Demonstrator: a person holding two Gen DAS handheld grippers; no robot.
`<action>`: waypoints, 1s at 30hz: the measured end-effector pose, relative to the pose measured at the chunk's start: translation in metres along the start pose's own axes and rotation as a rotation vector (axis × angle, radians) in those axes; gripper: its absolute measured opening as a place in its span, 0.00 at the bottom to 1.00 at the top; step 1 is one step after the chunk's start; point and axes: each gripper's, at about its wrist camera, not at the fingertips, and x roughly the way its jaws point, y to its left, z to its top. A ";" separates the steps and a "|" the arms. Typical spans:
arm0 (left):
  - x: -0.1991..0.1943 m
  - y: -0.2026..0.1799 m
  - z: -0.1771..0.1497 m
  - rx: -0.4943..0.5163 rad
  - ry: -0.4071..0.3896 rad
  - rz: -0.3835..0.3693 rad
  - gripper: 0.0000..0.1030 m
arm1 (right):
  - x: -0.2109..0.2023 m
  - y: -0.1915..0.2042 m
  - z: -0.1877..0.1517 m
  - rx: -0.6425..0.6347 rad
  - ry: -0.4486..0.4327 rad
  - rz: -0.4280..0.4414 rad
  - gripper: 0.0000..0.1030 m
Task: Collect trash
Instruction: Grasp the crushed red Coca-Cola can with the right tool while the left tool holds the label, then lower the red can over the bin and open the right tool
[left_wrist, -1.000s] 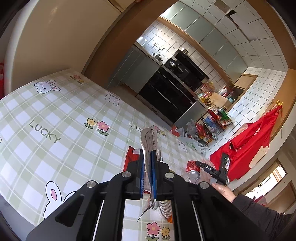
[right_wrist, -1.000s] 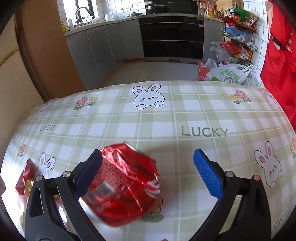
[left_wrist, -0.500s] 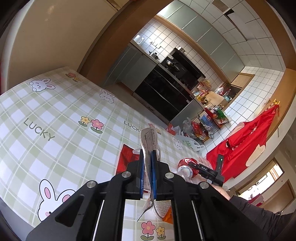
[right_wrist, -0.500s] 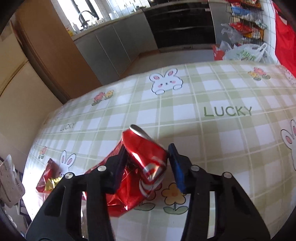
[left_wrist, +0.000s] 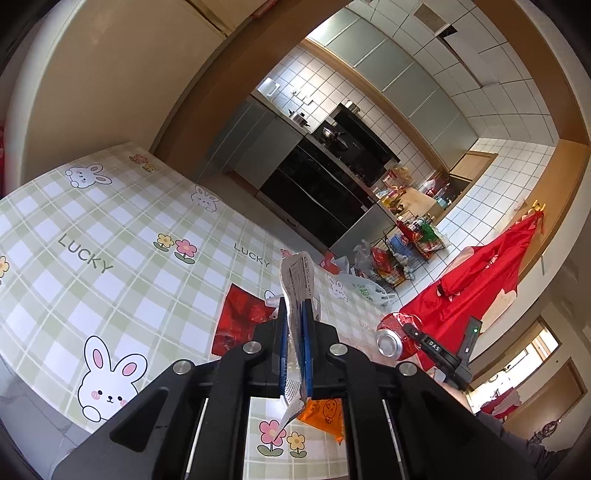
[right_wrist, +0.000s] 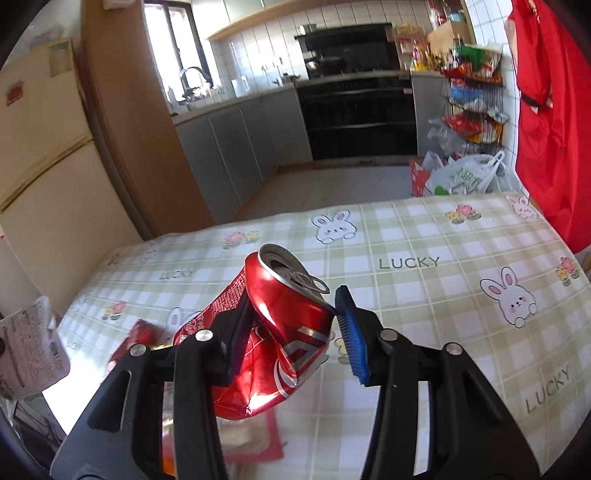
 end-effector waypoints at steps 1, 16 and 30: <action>-0.005 -0.002 0.000 0.002 -0.003 -0.003 0.06 | -0.017 0.008 -0.003 -0.021 -0.019 0.009 0.45; -0.085 -0.040 -0.018 0.084 -0.041 -0.022 0.06 | -0.183 0.100 -0.075 -0.131 -0.101 0.152 0.45; -0.134 -0.055 -0.041 0.104 -0.043 -0.072 0.06 | -0.223 0.143 -0.132 -0.152 0.006 0.209 0.46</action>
